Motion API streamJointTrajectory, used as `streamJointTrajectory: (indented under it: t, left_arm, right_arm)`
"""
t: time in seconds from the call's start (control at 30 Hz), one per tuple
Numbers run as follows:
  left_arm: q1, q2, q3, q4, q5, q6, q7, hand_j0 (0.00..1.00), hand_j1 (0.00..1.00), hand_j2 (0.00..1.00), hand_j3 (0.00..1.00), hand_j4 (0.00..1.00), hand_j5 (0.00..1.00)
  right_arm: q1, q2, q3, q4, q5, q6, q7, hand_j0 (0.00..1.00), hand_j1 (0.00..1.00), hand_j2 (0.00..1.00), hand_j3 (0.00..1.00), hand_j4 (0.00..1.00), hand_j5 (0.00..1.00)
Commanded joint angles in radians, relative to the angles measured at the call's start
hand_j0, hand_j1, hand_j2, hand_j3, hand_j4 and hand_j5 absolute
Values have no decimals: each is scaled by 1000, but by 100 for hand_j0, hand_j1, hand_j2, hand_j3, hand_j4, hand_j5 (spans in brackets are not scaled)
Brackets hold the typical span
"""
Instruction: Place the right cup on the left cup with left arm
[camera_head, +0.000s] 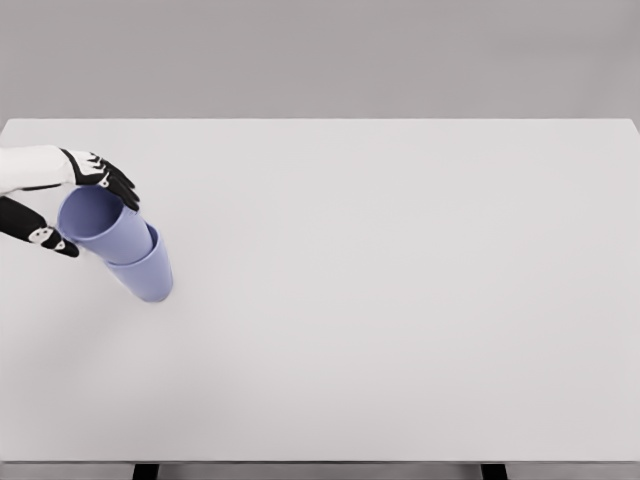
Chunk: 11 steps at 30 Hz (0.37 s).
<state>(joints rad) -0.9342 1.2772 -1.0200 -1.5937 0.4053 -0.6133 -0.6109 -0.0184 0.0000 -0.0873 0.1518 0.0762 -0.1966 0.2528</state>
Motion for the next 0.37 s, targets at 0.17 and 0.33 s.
streamJointTrajectory:
  t: [0.17, 0.33]
  left_arm:
    - [3, 1, 44, -2, 4, 2, 0, 100, 100, 100, 100, 100, 100]
    - [6, 11, 81, -55, 61, 2, 0, 100, 100, 100, 100, 100, 100]
  right_arm:
    - [0, 0, 0, 0, 0, -1, 0, 100, 100, 100, 100, 100, 100]
    - [0, 0, 0, 0, 0, 0, 0, 100, 100, 100, 100, 100, 100]
